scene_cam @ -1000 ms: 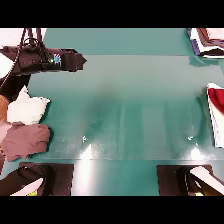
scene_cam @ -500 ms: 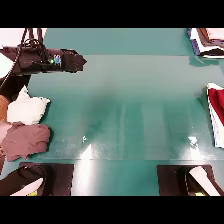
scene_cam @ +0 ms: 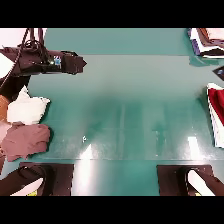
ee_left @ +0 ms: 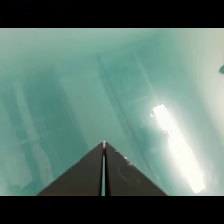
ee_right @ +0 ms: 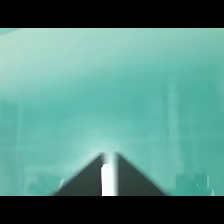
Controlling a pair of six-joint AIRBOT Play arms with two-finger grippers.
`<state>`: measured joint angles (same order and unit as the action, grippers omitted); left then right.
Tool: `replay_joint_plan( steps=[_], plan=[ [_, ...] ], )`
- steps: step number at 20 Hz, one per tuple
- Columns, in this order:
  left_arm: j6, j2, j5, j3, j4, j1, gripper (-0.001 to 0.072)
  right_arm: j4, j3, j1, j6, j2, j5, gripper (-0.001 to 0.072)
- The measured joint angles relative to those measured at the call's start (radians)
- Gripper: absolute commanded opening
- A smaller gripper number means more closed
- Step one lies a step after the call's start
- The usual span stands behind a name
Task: Fold the shirts.
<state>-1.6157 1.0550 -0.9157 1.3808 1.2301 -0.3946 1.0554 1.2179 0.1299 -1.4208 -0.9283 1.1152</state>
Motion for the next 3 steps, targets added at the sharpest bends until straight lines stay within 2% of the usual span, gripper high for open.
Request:
replay_joint_plan(
  steps=[3],
  plan=[
    [0.0,0.0,0.01,0.0,0.0,0.0,0.0027,-0.003,0.002,-0.12,0.005,0.0,-0.026,0.0019]
  ],
)
